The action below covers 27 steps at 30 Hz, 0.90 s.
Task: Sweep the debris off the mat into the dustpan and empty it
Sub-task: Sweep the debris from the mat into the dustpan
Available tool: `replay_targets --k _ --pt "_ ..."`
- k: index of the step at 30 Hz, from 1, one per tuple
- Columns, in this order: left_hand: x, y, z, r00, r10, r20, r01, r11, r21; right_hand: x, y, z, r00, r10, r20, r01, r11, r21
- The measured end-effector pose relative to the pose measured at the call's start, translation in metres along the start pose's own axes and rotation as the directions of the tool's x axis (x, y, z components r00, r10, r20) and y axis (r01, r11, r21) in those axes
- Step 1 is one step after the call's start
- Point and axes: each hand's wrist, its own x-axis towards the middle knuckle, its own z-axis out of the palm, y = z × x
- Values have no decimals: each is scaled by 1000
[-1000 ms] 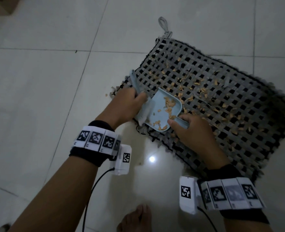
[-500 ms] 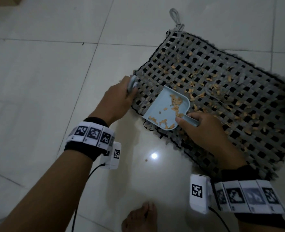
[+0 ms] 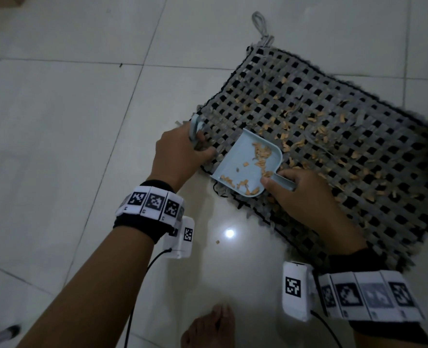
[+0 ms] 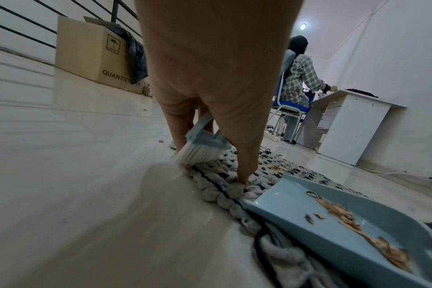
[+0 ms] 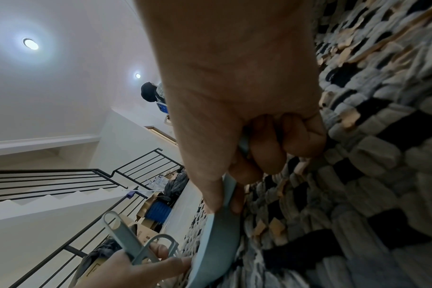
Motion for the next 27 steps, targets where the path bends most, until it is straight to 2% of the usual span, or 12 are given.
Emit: replay_targets --k 11,27 --pt "-2 6 3 999 -35 -41 35 999 -9 1 1 1 999 35 -8 -35 999 -16" --pt "-3 7 -1 998 -63 -13 62 996 -63 0 2 0 1000 30 3 -30 1000 6"
